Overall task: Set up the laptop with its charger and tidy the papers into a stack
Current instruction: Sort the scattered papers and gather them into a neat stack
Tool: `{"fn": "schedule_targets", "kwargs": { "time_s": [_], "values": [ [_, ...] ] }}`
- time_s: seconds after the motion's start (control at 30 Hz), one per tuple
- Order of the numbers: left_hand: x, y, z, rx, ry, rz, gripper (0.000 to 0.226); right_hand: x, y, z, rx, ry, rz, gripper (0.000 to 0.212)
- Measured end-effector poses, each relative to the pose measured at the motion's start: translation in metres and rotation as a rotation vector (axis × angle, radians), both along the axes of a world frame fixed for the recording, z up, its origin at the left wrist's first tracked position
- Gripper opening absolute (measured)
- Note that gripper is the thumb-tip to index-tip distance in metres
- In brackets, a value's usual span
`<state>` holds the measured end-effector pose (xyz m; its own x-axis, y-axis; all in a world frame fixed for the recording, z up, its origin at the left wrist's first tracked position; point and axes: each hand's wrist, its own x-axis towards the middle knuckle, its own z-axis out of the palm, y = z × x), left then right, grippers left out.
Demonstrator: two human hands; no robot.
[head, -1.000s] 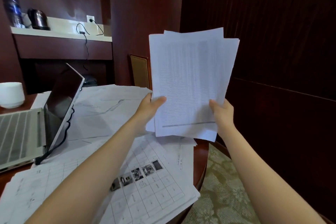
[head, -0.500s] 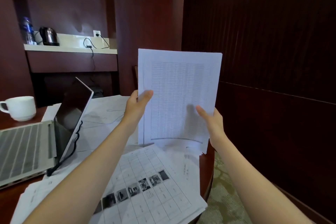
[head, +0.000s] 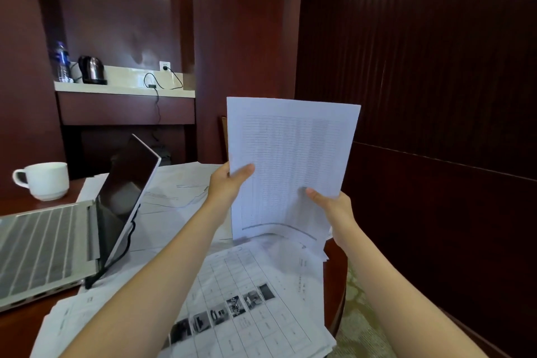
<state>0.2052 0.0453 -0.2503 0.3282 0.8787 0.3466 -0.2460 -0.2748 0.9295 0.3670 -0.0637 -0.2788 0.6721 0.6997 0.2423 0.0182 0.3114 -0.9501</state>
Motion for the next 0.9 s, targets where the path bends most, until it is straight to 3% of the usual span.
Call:
{"fn": "schedule_targets", "kwargs": {
  "time_s": [0.13, 0.23, 0.37, 0.5, 0.6, 0.7, 0.77, 0.83, 0.9],
  "values": [
    [0.001, -0.005, 0.015, -0.024, -0.164, 0.095, 0.023, -0.004, 0.004, 0.02, 0.011, -0.034, -0.007, 0.025],
    [-0.005, -0.005, 0.025, -0.071, -0.251, 0.05, 0.018, 0.0, 0.003, 0.027, -0.02, -0.078, 0.041, 0.02],
    [-0.014, -0.003, 0.026, -0.063, -0.221, -0.028, 0.026, 0.003, 0.003, 0.021, -0.093, -0.094, 0.047, 0.018],
    [-0.023, -0.002, 0.031, 0.022, -0.152, 0.118, 0.044, 0.0, 0.006, 0.02, -0.149, -0.183, -0.02, 0.008],
    [-0.038, 0.003, 0.039, 0.248, 0.049, 0.333, 0.061, 0.004, 0.006, 0.03, -0.255, -0.26, 0.045, 0.015],
    [-0.055, 0.005, 0.044, 0.58, 0.396, 0.552, 0.078, 0.012, 0.006, 0.036, -0.5, -0.42, 0.145, 0.026],
    [-0.062, 0.005, 0.044, 0.857, 0.65, 0.666, 0.077, 0.012, 0.007, 0.036, -0.656, -0.54, 0.195, 0.034],
    [-0.064, 0.004, 0.044, 1.06, 0.844, 0.607, 0.067, 0.006, 0.009, 0.034, -0.772, -0.643, 0.245, 0.043],
    [-0.062, 0.004, 0.042, 1.102, 0.962, 0.368, 0.062, -0.003, 0.01, 0.032, -0.862, -0.751, 0.313, 0.051]
  ]
}}
